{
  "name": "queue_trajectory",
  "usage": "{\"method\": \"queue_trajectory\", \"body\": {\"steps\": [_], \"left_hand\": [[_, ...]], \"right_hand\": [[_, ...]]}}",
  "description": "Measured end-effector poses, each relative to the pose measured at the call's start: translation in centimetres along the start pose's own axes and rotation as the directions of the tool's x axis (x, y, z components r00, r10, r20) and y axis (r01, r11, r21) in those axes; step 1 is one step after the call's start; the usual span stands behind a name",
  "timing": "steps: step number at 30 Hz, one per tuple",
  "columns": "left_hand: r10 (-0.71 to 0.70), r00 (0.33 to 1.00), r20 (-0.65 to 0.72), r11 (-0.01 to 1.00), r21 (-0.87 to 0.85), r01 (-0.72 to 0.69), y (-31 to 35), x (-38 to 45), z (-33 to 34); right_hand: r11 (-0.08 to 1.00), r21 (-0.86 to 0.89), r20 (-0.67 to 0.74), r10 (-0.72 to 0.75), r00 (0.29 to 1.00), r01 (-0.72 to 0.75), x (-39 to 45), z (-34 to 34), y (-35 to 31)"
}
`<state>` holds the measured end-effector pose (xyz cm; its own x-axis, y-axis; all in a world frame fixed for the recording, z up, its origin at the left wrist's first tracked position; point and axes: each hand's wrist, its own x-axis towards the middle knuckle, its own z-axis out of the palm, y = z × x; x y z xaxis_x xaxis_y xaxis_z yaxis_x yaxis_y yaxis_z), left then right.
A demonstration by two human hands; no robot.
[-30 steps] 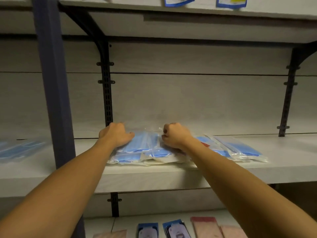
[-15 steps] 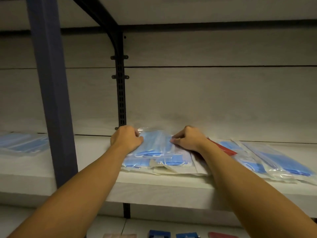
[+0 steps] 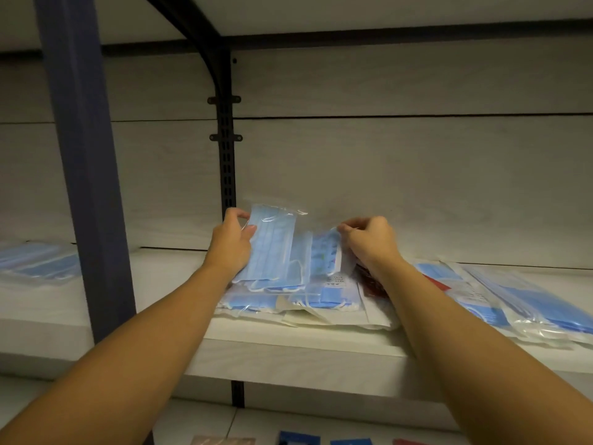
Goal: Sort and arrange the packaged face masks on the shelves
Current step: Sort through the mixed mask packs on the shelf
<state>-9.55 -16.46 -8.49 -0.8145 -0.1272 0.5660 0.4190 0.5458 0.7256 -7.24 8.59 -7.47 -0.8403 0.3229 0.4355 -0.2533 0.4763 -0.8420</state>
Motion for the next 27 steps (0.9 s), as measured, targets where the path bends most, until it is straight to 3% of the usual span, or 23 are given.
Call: {"method": "queue_trajectory", "body": {"steps": [3, 10, 13, 18, 23, 27], "left_hand": [[-0.064, 0.996, 0.054, 0.991, -0.112, 0.070, 0.4, -0.4, -0.5], [-0.211, 0.950, 0.229, 0.941, -0.216, 0.261, -0.4, -0.2, -0.8], [-0.235, 0.927, 0.293, 0.919, -0.242, 0.310, 0.0, -0.7, -0.7], [-0.263, 0.905, 0.336, 0.913, -0.218, 0.346, -0.1, -0.9, -0.9], [-0.225, 0.927, 0.300, 0.899, -0.303, 0.317, 0.1, -1.1, -0.8], [-0.225, 0.950, 0.216, 0.845, -0.441, 0.301, 0.8, -1.0, -1.2]], "right_hand": [[0.965, 0.205, 0.081, 0.148, 0.986, -0.162, 0.1, 0.0, -0.4], [0.900, 0.177, 0.279, 0.342, 0.897, -0.398, -0.1, -0.6, -0.6], [0.907, 0.152, 0.320, 0.332, 0.887, -0.394, 0.0, -1.2, -0.6], [0.940, -0.036, 0.382, 0.326, 0.865, -0.339, -1.1, -1.7, -1.4], [0.920, 0.252, 0.307, 0.217, 0.927, -0.299, -1.2, -2.2, -2.0], [0.821, 0.524, 0.180, 0.152, 0.972, -0.226, -0.4, -2.6, -1.8]]}}
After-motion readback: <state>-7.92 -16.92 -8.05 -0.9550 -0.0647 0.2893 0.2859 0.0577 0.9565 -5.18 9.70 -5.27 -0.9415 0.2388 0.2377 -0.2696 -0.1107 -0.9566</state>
